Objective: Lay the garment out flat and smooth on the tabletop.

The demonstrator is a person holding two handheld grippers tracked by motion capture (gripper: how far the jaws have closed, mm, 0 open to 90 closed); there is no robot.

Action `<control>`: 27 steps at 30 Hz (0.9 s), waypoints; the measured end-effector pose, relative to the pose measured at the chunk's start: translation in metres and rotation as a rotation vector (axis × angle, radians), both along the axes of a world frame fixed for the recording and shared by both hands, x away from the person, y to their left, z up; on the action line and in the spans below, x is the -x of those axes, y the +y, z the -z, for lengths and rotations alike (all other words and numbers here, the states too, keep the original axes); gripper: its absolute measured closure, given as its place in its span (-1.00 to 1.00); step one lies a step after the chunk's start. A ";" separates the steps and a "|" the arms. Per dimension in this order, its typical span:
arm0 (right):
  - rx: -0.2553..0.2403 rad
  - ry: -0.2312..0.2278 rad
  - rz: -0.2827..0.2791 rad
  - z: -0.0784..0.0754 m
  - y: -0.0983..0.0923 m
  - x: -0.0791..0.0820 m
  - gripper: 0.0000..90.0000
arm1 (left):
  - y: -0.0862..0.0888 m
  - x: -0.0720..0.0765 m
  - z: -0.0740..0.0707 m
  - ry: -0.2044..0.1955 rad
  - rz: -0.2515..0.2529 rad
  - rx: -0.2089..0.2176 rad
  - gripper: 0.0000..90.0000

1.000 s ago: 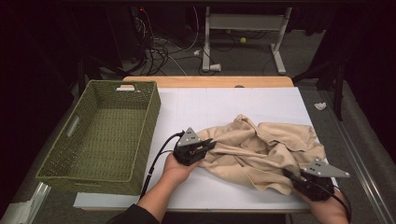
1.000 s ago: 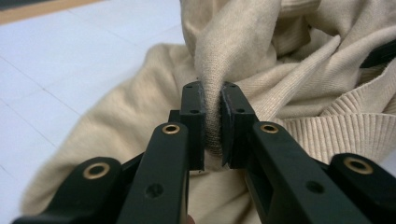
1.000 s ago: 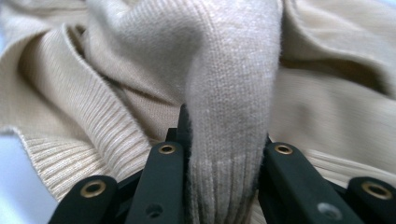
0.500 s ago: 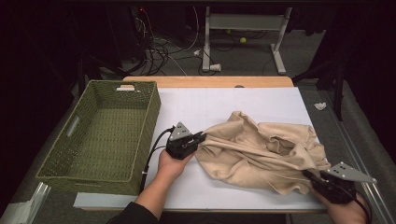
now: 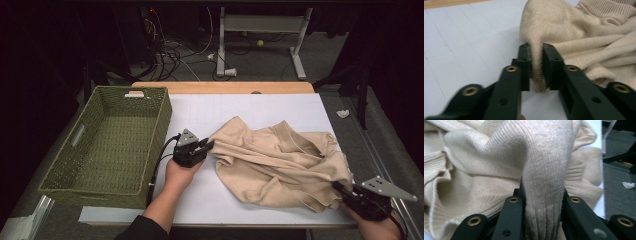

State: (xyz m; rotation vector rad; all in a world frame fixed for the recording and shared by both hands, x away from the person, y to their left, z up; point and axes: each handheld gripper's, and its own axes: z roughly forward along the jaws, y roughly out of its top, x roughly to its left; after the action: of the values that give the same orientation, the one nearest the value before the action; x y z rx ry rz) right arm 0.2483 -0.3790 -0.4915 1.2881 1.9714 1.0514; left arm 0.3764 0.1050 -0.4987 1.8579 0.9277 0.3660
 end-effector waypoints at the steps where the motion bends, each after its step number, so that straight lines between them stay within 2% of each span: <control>1: -0.007 0.005 -0.004 0.000 0.001 0.000 0.70 | -0.002 0.003 -0.003 -0.014 -0.008 0.007 0.27; 3: -0.022 0.012 -0.023 0.001 0.003 -0.001 0.70 | -0.004 0.006 -0.008 -0.013 -0.013 0.035 -0.11; 4: -0.022 0.015 -0.034 0.002 0.005 -0.001 0.70 | -0.007 0.008 -0.010 -0.009 -0.006 0.041 -0.21; 5: -0.019 0.018 -0.046 0.003 0.008 -0.001 0.70 | -0.010 0.010 -0.013 -0.012 0.004 0.036 -0.23; 7: -0.016 0.026 -0.073 0.004 0.015 -0.001 0.70 | -0.021 0.016 -0.015 -0.014 0.061 0.032 -0.23; 8: -0.012 0.030 -0.087 0.004 0.018 -0.001 0.70 | -0.021 0.016 -0.015 -0.014 0.061 0.032 -0.29; 10: -0.010 0.033 -0.100 0.005 0.021 -0.002 0.70 | -0.032 0.021 -0.015 -0.004 0.109 0.026 -0.31; 17: 0.007 0.053 -0.208 0.007 0.050 -0.001 0.69 | -0.077 0.034 -0.019 -0.003 0.254 0.011 -0.31; 20: 0.019 0.052 -0.236 0.006 0.059 0.003 0.69 | -0.098 0.031 -0.016 0.012 0.288 -0.008 -0.31; 21: 0.020 0.053 -0.241 0.006 0.061 0.003 0.69 | -0.098 0.031 -0.016 0.012 0.288 -0.008 -0.31; 23: 0.019 0.053 -0.244 0.006 0.062 0.003 0.69 | -0.113 0.028 -0.012 0.027 0.308 -0.025 -0.31; 27: 0.009 0.058 -0.251 0.008 0.062 0.002 0.69 | -0.141 0.025 0.000 0.071 0.358 -0.105 -0.31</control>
State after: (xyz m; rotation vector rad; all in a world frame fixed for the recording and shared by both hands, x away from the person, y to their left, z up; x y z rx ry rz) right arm 0.2467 -0.3172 -0.4994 1.0976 2.2221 1.1305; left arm 0.3514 -0.0358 -0.4985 2.0978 0.6126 0.1317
